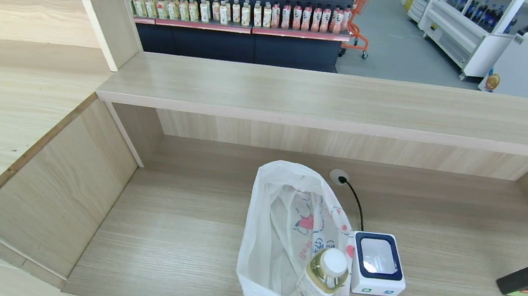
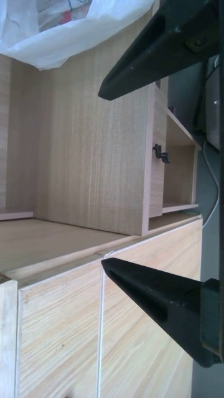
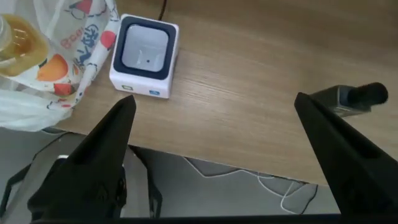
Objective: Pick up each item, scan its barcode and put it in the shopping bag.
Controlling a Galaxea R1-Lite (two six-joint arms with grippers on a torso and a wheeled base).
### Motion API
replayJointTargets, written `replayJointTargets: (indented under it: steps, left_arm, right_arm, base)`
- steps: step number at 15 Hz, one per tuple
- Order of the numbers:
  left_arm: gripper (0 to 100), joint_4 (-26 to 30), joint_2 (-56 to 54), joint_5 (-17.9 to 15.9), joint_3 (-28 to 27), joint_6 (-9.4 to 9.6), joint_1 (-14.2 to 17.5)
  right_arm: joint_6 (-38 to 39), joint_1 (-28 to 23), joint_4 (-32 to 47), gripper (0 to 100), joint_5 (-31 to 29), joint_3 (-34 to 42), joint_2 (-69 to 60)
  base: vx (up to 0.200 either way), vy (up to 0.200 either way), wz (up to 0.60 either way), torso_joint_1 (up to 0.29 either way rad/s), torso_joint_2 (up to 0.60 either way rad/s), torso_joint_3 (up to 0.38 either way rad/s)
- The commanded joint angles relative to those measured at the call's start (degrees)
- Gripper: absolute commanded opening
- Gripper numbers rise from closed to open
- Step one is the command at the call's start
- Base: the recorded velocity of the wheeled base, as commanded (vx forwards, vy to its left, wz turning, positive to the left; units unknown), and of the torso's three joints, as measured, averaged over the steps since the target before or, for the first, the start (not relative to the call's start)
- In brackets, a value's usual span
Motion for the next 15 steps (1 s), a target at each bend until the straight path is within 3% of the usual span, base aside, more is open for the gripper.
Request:
replayJointTargets:
  steps: [1, 4, 8, 15]
  left_arm:
    - [100, 0.0, 0.0, 0.0, 0.0, -0.02, 0.0]
    - [100, 0.0, 0.0, 0.0, 0.0, -0.02, 0.0]
    - [100, 0.0, 0.0, 0.0, 0.0, -0.19, 0.0]
    - [100, 0.0, 0.0, 0.1, 0.0, -0.11, 0.0]
  right_arm:
    - [-0.4, -1.8, 5.6, 100, -1.9, 0.4, -11.3]
    - [-0.4, -3.3, 11.2, 100, -7.0, 0.4, -15.9]
    - [-0.2, -3.6, 19.9, 100, -7.3, 0.3, -23.6]
    - [0.1, -3.6, 22.2, 100, -7.2, 0.3, -26.0]
  base:
    - [0.000, 0.000, 0.00, 0.000, 0.00, 0.000]
    - [0.000, 0.000, 0.00, 0.000, 0.00, 0.000]
    - [0.000, 0.000, 0.00, 0.000, 0.00, 0.000]
    - [0.000, -0.200, 0.00, 0.006, 0.00, 0.006]
